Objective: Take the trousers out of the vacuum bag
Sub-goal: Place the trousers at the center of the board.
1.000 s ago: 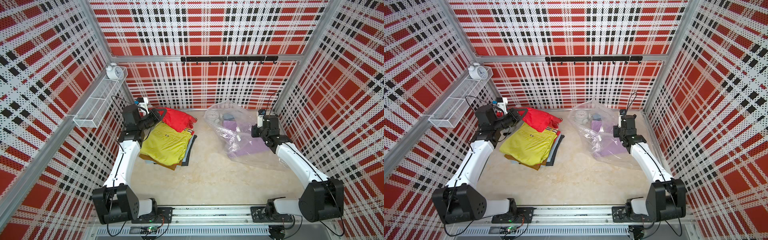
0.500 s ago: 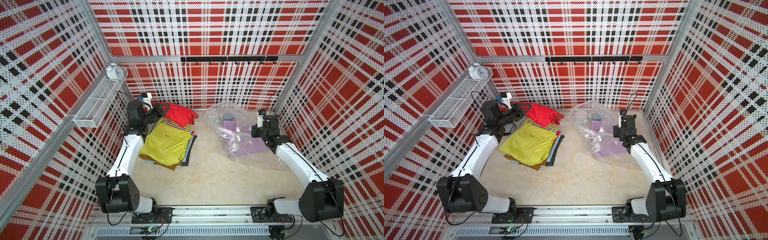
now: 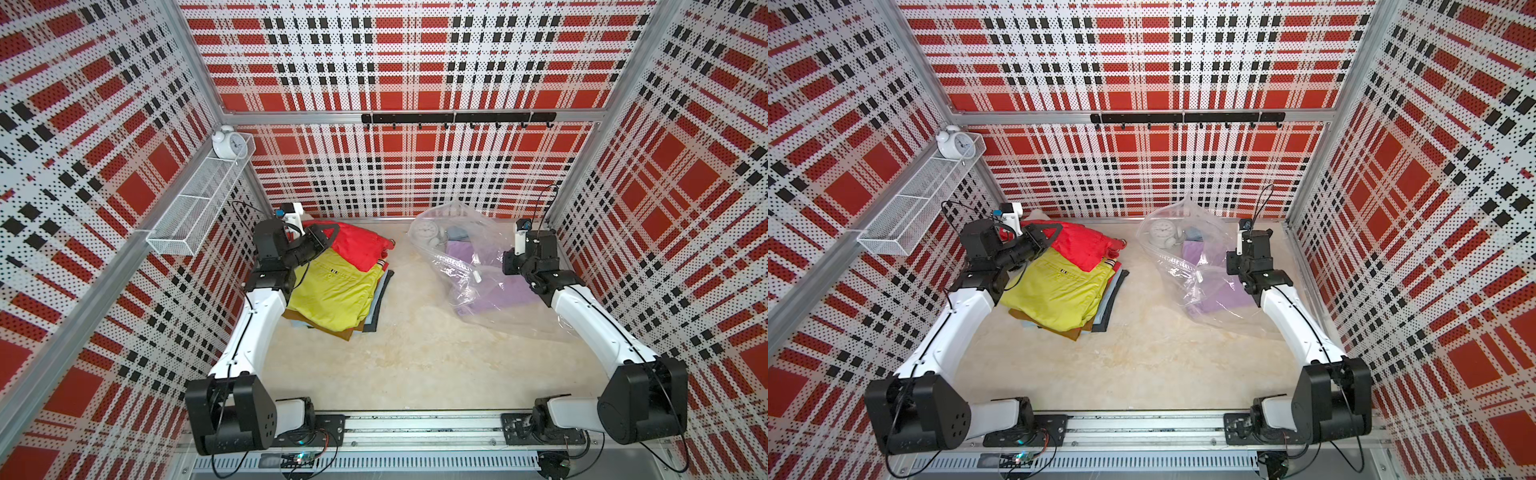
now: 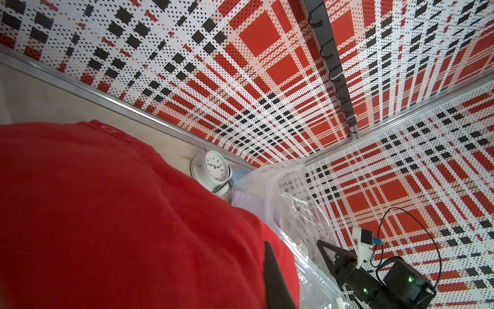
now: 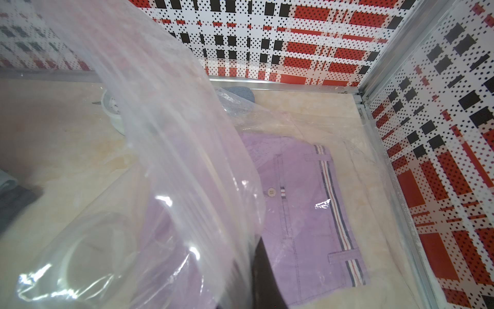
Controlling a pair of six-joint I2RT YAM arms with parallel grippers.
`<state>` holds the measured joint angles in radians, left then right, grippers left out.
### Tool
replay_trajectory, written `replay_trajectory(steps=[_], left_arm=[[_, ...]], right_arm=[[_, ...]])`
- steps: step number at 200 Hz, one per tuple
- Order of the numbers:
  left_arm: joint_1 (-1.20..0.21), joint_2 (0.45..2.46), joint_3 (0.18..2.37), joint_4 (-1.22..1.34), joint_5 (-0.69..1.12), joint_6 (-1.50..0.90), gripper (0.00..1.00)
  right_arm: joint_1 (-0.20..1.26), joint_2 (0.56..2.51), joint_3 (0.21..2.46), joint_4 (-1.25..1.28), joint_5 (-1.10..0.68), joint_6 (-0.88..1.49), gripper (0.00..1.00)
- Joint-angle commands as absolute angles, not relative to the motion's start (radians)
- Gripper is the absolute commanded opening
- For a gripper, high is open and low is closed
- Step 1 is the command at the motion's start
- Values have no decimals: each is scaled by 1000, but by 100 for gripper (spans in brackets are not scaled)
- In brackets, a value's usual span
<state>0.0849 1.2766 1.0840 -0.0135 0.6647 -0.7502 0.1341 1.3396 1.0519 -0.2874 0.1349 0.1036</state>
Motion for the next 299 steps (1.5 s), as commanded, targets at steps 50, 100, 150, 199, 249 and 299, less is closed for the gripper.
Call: replay_trajectory(steps=[50, 100, 150, 199, 249, 299], left_arm=[[126, 1095, 902, -18, 643, -689, 0], [154, 1021, 800, -144, 617, -649, 0], [213, 982, 741, -243, 629, -618, 0], [237, 968, 674, -282, 607, -606, 0], [259, 979, 664, -355, 479, -560, 31], [283, 970, 764, -507, 226, -464, 49]], right_arm=[[127, 1342, 1072, -267, 124, 117, 0], [126, 1349, 1074, -264, 120, 117, 0], [126, 1361, 1074, -256, 110, 118, 0], [126, 1365, 1066, -250, 110, 118, 0], [126, 1371, 1062, -245, 107, 121, 0], [126, 1364, 1058, -249, 114, 117, 0]])
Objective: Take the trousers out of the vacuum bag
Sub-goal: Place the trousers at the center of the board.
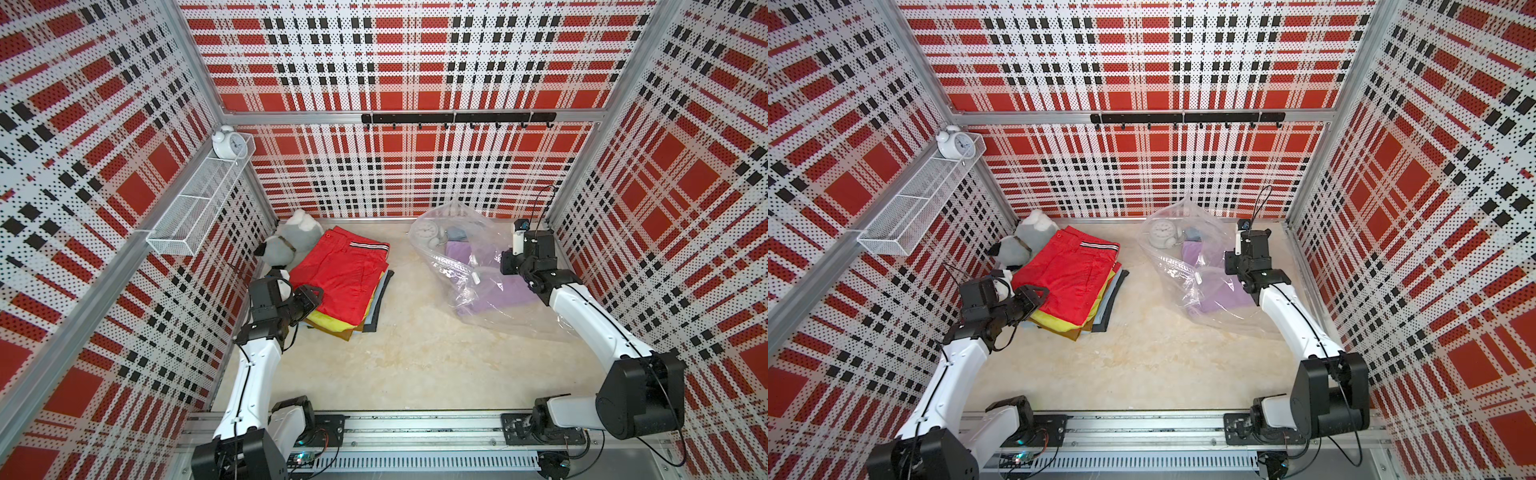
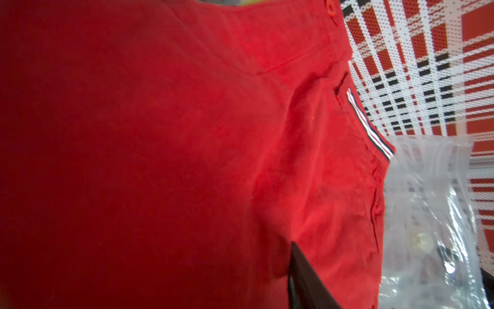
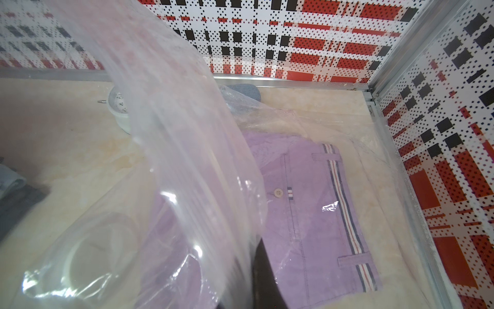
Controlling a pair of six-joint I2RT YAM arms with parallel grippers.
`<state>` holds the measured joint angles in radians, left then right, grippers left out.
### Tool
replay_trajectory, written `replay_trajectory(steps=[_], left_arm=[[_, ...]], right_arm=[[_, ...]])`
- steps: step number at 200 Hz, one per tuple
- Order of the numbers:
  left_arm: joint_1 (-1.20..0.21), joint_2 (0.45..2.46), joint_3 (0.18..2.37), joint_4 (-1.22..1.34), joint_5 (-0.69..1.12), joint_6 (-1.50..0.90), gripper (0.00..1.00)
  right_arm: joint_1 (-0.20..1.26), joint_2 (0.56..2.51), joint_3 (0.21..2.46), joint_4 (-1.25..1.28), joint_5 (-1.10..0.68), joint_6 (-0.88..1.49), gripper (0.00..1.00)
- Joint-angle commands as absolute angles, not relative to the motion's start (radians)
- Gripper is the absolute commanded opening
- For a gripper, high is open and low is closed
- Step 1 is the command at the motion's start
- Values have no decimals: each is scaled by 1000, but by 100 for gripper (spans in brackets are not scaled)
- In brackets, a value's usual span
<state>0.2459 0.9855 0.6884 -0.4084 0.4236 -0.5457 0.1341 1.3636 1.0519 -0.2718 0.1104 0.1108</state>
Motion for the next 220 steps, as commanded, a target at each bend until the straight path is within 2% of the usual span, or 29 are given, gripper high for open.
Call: replay_trajectory(steps=[1, 50, 79, 127, 147, 168, 191, 220], left_arm=[[284, 970, 766, -511, 222, -460, 49], [380, 972, 887, -625, 189, -374, 54], [380, 974, 942, -631, 215, -353, 54], [354, 959, 1014, -616, 157, -328, 54], [246, 972, 1018, -580, 137, -343, 54], [73, 1012, 1004, -548, 61, -364, 55], [-77, 1049, 929, -463, 6, -484, 55], [-183, 1066, 800, -394, -98, -589, 55]], right_arm=[[127, 1364, 1058, -249, 115, 117, 0], [126, 1356, 1054, -251, 121, 114, 0], [127, 1351, 1052, -253, 121, 114, 0], [126, 1350, 1059, -258, 114, 118, 0], [126, 1353, 1065, -259, 108, 124, 0], [126, 1355, 1069, -262, 103, 127, 0], [126, 1351, 1071, -266, 103, 126, 0], [126, 1340, 1072, -275, 106, 123, 0]])
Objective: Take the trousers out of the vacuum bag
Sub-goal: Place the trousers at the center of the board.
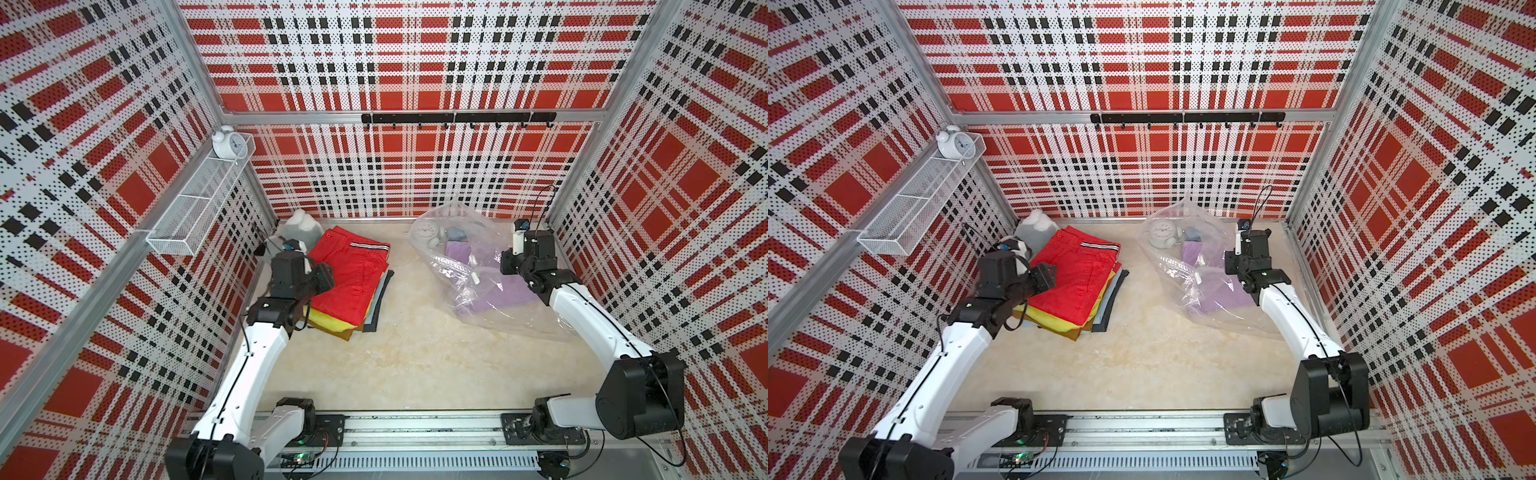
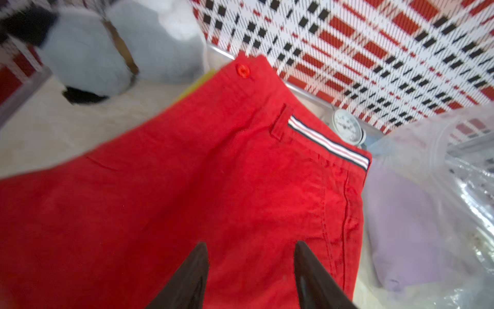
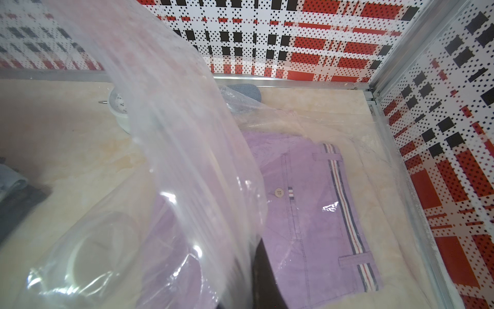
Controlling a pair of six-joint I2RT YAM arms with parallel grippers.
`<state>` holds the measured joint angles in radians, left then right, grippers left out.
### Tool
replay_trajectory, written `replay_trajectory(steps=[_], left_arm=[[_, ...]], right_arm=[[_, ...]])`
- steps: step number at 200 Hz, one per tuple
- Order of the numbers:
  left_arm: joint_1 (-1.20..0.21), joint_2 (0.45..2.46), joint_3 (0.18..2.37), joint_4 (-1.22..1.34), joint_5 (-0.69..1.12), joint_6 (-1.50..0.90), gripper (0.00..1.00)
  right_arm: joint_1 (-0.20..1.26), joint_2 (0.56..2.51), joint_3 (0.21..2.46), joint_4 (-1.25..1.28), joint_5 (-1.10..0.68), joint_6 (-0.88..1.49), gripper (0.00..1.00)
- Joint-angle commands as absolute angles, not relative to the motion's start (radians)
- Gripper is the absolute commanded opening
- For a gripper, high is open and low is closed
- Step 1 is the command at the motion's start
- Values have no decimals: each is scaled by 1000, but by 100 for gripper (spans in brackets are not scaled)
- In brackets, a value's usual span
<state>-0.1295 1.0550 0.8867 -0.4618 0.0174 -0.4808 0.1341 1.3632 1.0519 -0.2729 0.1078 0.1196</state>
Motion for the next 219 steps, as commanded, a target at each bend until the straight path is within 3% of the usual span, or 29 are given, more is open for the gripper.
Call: replay_trajectory(steps=[1, 33, 74, 122, 157, 219], left_arm=[[-184, 1066, 797, -390, -100, -592, 55], [-189, 1050, 668, -338, -125, -644, 55], [-191, 1049, 670, -336, -132, -624, 56], [-239, 1104, 856, -331, -142, -529, 63], [-407, 1258, 1046, -297, -171, -463, 63], [-551, 1483, 1268, -121, 20, -438, 64]], right_arm=[[127, 1339, 1071, -275, 106, 123, 0], [126, 1337, 1077, -282, 110, 115, 0], [127, 1344, 1098, -288, 90, 114, 0], [173, 1328, 1123, -290, 59, 84, 0], [263, 1307, 1173, -325, 53, -3, 0], [337, 1237, 1206, -327, -85, -45, 0]])
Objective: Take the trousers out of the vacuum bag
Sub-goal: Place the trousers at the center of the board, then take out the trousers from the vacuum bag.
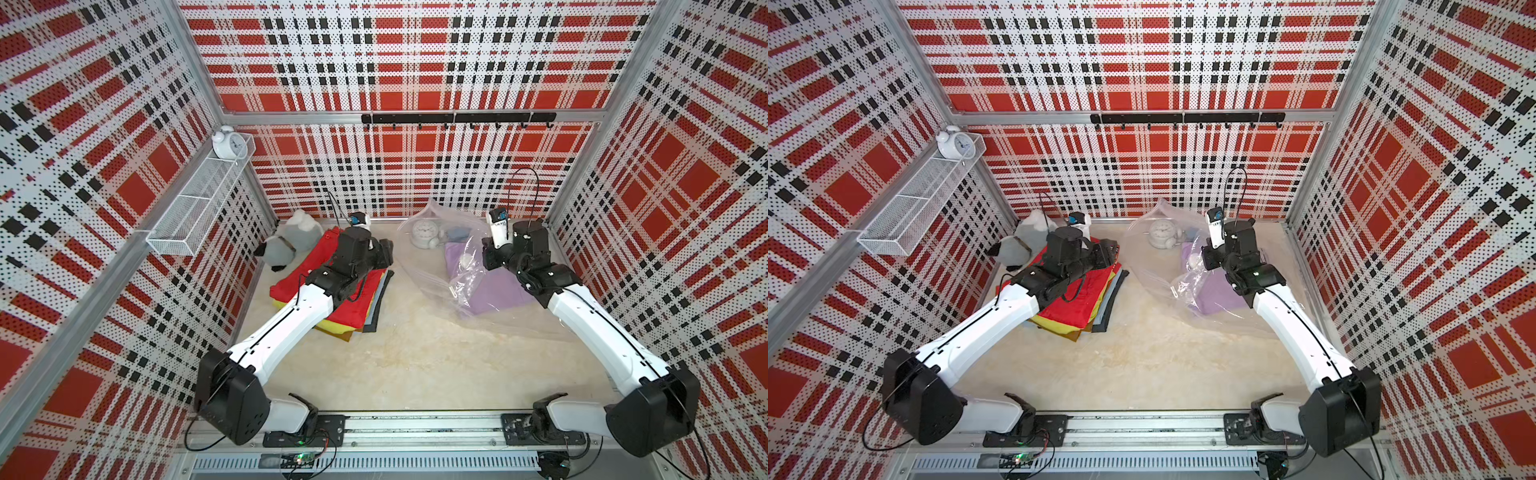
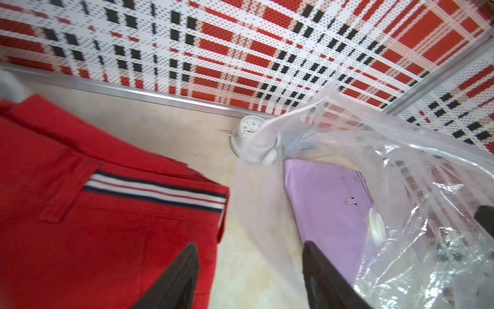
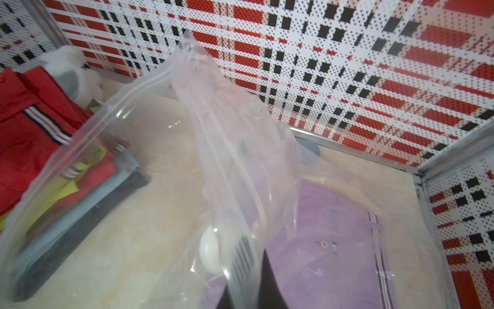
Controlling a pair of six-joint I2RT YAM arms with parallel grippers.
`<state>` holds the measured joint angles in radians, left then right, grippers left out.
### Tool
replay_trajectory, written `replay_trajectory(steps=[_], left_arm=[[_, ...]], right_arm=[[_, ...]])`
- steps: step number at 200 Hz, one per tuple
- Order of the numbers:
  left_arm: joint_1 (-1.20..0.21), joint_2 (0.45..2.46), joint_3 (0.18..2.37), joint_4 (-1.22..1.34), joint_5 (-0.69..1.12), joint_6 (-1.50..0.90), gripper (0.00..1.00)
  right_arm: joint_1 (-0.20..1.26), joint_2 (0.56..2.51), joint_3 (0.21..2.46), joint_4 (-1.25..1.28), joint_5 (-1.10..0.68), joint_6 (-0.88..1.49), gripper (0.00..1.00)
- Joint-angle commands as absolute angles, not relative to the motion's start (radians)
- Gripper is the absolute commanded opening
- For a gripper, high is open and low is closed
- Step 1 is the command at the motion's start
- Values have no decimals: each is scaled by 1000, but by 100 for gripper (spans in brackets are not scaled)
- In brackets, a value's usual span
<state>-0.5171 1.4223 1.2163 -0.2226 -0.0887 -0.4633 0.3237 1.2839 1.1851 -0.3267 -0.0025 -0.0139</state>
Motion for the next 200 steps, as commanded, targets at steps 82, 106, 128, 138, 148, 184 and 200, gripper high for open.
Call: replay_trajectory(steps=[82, 106, 128, 138, 148, 184, 200], left_arm=[[-690, 1685, 1303, -13, 111, -540, 64], [-705, 1709, 1244, 41, 126, -600, 63], [-713, 1758, 1217, 86, 146, -641, 63], [-716, 1789, 1220, 96, 149, -655, 63], [-718, 1822, 1224, 113, 160, -669, 63], [-721, 1953, 1263, 165, 204, -723, 63], [-724, 2001, 1280, 186, 230, -743, 63]], right_arm=[[364, 1234, 1209, -287, -230, -21, 0], [373, 1254, 1204, -264, -232, -11, 0], [382, 1266, 1206, -249, -235, -6, 0], [387, 1267, 1207, -243, -235, -7, 0], [391, 1267, 1206, -239, -238, -11, 0], [400, 1263, 1194, -232, -242, -15, 0], [402, 1257, 1188, -232, -241, -18, 0]])
